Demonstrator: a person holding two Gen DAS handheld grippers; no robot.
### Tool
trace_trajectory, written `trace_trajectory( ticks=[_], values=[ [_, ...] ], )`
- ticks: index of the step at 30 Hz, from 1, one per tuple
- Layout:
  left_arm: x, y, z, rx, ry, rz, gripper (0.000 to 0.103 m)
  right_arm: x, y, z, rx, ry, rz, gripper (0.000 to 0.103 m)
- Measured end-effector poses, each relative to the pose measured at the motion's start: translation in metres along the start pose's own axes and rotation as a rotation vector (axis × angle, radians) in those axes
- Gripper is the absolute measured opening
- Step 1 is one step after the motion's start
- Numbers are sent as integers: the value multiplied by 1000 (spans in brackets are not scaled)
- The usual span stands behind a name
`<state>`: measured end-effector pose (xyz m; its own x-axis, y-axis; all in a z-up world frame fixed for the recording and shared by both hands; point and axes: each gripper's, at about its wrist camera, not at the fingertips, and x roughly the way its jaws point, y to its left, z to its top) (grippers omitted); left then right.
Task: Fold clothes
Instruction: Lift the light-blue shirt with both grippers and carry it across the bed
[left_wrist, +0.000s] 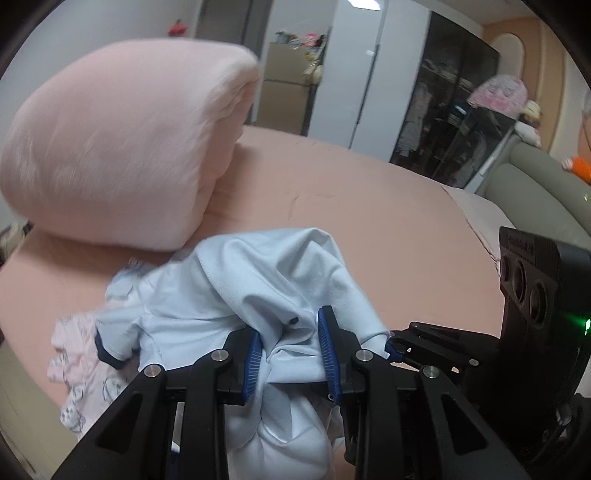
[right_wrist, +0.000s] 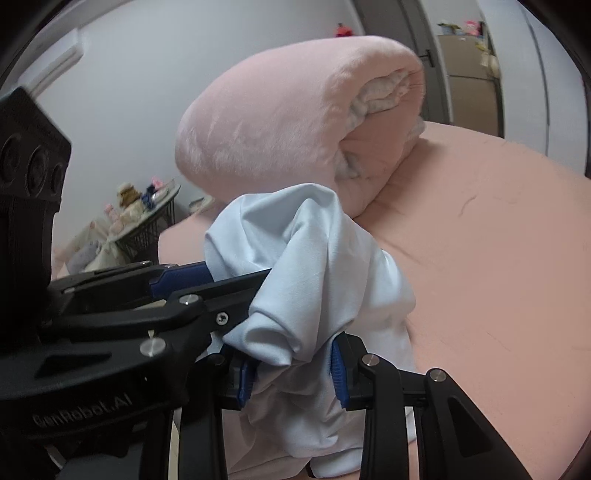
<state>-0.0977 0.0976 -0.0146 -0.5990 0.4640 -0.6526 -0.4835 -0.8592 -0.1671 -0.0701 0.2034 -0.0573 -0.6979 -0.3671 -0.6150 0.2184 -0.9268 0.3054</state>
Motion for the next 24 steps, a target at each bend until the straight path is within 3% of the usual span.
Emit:
trace_trajectory(
  ticks=[9, 24],
  values=[
    [-5, -66, 31, 65, -27, -125, 25, -75, -26, 6, 21, -75, -118, 33],
    [-11, -172, 85, 257, -23, -129, 25, -157, -71, 40, 28, -115, -228, 33]
  ],
)
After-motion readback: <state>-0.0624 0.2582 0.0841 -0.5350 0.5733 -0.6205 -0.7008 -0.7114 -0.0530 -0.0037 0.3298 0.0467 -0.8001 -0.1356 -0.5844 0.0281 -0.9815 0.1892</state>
